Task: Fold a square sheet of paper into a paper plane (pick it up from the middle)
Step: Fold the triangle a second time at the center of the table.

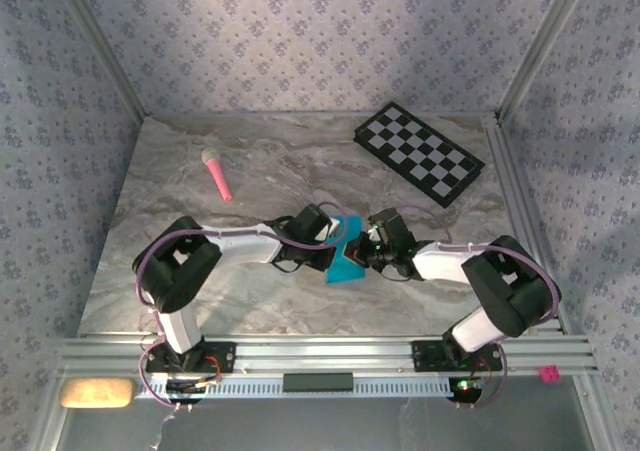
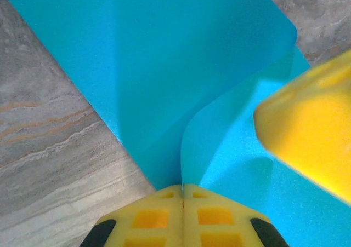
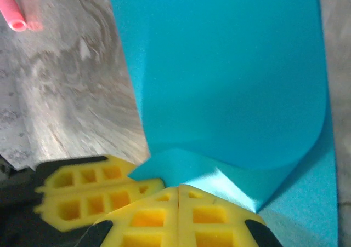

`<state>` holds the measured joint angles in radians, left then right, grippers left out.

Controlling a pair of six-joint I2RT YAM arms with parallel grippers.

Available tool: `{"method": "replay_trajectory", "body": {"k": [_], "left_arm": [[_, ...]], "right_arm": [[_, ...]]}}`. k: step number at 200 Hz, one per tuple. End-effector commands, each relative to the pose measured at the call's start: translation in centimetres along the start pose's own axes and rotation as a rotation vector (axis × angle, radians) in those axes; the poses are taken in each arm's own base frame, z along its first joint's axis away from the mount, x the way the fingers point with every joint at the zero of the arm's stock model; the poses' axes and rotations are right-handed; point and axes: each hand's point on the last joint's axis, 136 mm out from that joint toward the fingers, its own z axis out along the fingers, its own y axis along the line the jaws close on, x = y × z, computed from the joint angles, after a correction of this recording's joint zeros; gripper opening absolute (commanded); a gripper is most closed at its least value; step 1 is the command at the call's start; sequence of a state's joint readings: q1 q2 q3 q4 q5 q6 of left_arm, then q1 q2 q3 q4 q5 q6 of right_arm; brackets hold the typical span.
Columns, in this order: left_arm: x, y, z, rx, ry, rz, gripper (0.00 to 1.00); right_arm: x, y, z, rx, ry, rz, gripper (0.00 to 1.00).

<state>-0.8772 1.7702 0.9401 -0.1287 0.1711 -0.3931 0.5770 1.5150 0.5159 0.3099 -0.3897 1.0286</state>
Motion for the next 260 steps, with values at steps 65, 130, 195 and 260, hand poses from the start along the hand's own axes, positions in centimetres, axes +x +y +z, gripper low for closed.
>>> {"method": "replay_trajectory", "body": {"k": [65, 130, 195, 260], "left_arm": [[2.5, 1.5, 0.9, -0.057, 0.098, -0.002, 0.01], [2.8, 1.6, 1.0, -0.061, 0.108, -0.002, 0.01], [2.7, 1.6, 1.0, -0.059, 0.107, 0.000, 0.01], [2.9, 1.6, 0.9, -0.059, 0.109, 0.000, 0.01]], "right_arm": [[0.8, -6.3, 0.7, 0.173, 0.008, 0.104, 0.00], [-1.6, -1.6, -1.4, 0.051, -0.034, 0.043, 0.00], [-1.3, -5.2, -0.7, 0.150, -0.030, 0.101, 0.00], [-1.7, -6.5, -2.4, 0.236, -0.088, 0.099, 0.00]]}}
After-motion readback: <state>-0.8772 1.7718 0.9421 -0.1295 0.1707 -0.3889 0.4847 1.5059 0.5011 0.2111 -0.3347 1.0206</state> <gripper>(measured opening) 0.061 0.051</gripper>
